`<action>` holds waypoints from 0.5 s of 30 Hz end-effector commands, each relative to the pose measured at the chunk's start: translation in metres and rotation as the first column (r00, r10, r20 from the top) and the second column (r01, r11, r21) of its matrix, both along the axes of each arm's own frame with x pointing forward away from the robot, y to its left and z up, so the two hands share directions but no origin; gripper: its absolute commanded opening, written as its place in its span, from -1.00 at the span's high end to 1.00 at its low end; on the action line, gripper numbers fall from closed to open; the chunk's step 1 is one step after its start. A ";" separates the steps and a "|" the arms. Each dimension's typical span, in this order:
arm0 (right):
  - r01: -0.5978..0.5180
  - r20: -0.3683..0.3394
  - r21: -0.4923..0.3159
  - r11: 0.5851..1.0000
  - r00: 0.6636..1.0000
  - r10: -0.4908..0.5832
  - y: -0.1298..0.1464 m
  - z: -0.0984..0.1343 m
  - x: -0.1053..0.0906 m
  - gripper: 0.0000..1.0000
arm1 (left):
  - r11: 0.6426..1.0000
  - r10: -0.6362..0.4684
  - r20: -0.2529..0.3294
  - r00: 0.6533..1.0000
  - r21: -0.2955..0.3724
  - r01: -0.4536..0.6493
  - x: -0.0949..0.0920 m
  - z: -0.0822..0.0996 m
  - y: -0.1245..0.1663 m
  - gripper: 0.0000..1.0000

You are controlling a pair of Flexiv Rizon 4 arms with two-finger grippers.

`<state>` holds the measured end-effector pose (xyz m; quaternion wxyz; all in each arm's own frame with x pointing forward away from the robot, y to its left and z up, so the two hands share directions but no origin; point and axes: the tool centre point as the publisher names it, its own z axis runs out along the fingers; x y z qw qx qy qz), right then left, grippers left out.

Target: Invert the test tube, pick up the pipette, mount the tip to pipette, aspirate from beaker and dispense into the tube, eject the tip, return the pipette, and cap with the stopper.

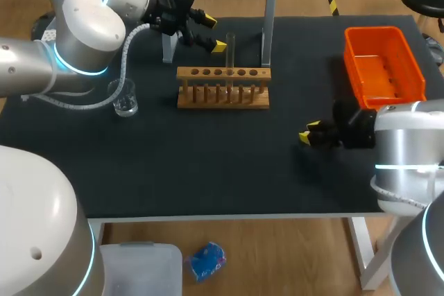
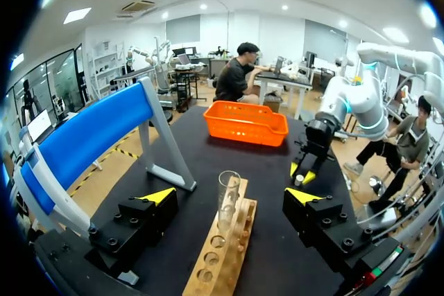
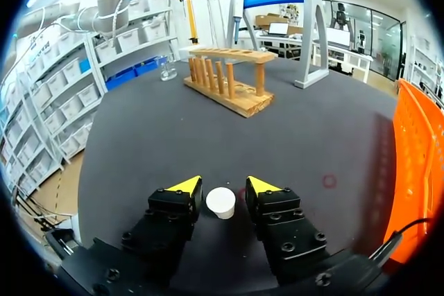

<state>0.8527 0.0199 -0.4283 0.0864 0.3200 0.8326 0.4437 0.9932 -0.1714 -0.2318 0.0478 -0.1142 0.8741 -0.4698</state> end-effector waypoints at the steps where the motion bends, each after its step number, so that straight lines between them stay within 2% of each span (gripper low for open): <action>1: -0.002 -0.002 -0.003 1.000 1.000 0.002 -0.001 0.001 -0.001 0.32 | 1.000 -0.003 -0.004 1.000 0.003 0.003 0.001 0.001 0.000 -1.00; 10: 0.002 -0.005 -0.010 1.000 1.000 -0.002 -0.003 0.001 -0.004 0.58 | 1.000 -0.003 -0.004 1.000 0.003 0.003 0.001 0.001 0.000 -1.00; 15: 0.003 -0.005 -0.012 1.000 1.000 -0.003 -0.003 0.001 -0.005 1.00 | 1.000 -0.003 -0.004 1.000 0.003 0.003 0.001 0.001 0.000 -1.00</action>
